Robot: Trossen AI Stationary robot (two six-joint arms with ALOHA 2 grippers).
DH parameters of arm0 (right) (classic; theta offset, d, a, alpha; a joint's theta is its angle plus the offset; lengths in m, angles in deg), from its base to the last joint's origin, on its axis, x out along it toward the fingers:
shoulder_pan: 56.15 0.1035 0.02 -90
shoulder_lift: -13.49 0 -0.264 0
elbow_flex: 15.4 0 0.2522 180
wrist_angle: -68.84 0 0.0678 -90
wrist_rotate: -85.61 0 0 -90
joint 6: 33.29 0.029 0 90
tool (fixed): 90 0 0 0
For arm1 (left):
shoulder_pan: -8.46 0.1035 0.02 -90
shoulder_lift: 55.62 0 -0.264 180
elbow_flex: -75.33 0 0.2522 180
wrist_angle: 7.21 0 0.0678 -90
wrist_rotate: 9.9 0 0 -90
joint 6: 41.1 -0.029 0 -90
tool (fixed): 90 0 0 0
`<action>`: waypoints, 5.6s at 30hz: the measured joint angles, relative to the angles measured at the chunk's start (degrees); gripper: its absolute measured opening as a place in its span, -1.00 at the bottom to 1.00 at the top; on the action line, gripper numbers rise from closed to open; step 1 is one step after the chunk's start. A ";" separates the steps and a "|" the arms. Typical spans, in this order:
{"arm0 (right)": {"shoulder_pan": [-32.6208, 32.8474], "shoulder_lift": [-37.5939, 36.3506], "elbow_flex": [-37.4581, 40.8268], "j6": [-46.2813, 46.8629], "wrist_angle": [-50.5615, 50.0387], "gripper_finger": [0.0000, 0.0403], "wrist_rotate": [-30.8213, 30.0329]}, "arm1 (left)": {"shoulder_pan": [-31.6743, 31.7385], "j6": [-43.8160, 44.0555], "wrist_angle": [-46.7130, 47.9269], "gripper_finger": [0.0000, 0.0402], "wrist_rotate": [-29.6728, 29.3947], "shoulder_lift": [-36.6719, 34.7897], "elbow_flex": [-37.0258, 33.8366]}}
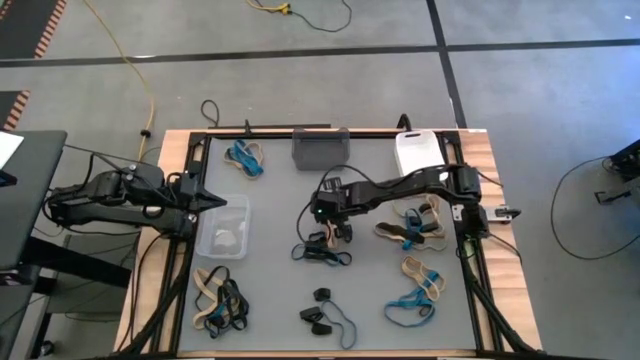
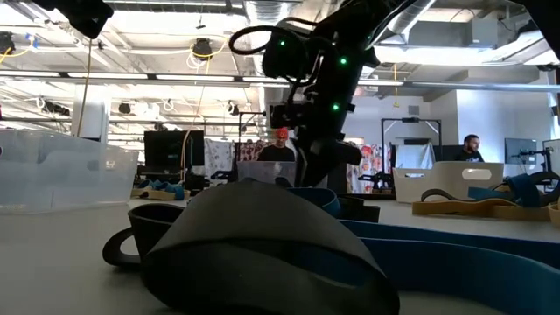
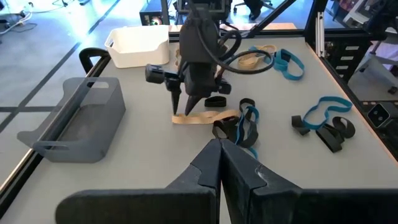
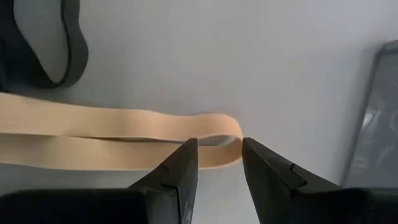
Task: Sort rubber bands into baskets
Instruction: Put the brown rubber band into the black bin
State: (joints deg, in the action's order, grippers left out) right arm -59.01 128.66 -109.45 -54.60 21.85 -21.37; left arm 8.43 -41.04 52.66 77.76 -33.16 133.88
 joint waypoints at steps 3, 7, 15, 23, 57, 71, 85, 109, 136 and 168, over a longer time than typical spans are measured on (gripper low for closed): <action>-0.40 0.14 -0.02 -0.05 0.20 -0.23 0.24 | 0.00 0.00 0.00 -1.00 -0.01 0.02 -0.01; -1.63 0.47 0.59 -0.20 0.31 -0.23 1.38 | 0.00 0.00 0.02 -1.00 -0.01 0.02 0.00; -4.46 0.39 3.70 0.72 5.74 -0.23 8.39 | 0.00 0.00 0.02 -1.00 0.01 0.02 0.01; -4.65 0.40 4.31 -0.18 7.32 -0.62 9.48 | 0.00 0.00 0.02 -1.00 -0.01 0.02 -0.01; -22.28 -10.91 -20.46 -9.86 5.62 -0.91 -6.90 | 0.02 0.00 0.07 -1.00 -0.01 0.00 -0.01; -26.86 -10.81 -17.99 -2.91 5.79 -0.90 6.57 | 0.00 0.00 0.09 -1.00 0.00 0.00 0.00; -26.01 -1.52 -14.67 -1.52 6.01 -0.90 6.58 | 0.00 0.00 0.09 -1.00 0.01 0.02 -0.01; -17.70 -9.16 -14.71 -1.11 -4.70 0.10 -3.60 | 0.00 0.00 0.09 -1.00 -0.01 0.01 0.00; 16.00 -5.71 -14.71 17.27 -22.93 0.13 11.21 | 0.00 0.00 0.10 -1.00 -0.01 0.00 0.00; 12.24 -16.30 20.52 35.06 -17.49 0.13 4.65 | 0.00 0.00 0.37 -1.00 -0.01 0.02 -0.01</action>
State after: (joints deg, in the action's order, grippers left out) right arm -46.78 112.36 -88.93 -19.55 4.35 -16.71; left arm 8.43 -41.04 53.03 77.75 -33.14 133.87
